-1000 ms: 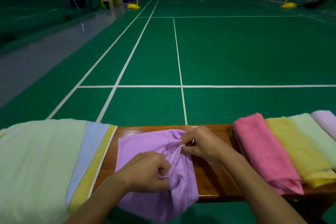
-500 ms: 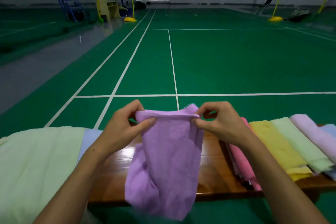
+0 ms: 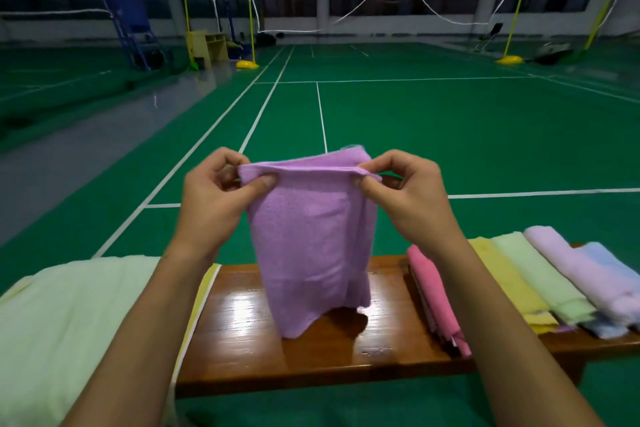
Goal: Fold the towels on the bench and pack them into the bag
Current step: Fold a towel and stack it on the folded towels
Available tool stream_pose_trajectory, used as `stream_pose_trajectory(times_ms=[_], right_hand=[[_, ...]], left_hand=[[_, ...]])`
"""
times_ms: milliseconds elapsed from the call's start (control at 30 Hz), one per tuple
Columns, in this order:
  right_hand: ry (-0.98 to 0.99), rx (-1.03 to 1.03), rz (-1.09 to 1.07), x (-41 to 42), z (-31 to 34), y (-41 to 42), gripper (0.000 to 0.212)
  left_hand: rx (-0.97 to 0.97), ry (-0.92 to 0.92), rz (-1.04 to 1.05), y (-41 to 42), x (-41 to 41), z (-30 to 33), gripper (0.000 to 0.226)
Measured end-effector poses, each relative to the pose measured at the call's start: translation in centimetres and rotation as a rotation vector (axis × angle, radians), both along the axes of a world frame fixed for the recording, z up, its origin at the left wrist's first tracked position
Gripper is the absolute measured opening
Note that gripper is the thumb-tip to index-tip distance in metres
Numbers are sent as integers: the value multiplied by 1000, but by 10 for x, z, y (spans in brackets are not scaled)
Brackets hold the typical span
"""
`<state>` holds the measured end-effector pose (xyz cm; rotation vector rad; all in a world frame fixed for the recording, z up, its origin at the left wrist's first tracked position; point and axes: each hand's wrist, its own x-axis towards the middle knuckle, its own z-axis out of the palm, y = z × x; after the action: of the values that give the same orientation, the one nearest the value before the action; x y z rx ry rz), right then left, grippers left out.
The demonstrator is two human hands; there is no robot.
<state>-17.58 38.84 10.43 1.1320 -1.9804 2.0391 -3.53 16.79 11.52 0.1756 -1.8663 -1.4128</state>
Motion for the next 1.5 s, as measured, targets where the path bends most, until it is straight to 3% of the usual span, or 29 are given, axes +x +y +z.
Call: stream_pose_trajectory(times_ms=[600, 800, 1033, 1300, 1367, 1433, 1500], right_hand=[[-157, -36, 43, 41, 18, 43, 18], [-206, 113, 32, 7, -40, 11, 21], [-157, 358, -183, -53, -147, -37, 30], [-192, 442, -326, -88, -207, -65, 29], [-179, 448, -334, -94, -212, -70, 21], [-179, 444, -344, -98, -218, -71, 15], [-172, 488, -369, -100, -219, -70, 29]], left_hand=[[38, -71, -110, 15, 46, 22, 26], [83, -162, -26, -4, 18, -44, 20], [150, -281, 14, -36, -48, -148, 11], [156, -336, 67, -53, -97, -208, 9], [51, -369, 93, -59, -103, -215, 13], [-33, -411, 70, -60, -106, -215, 35], [-47, -469, 11, -60, -105, -214, 56]])
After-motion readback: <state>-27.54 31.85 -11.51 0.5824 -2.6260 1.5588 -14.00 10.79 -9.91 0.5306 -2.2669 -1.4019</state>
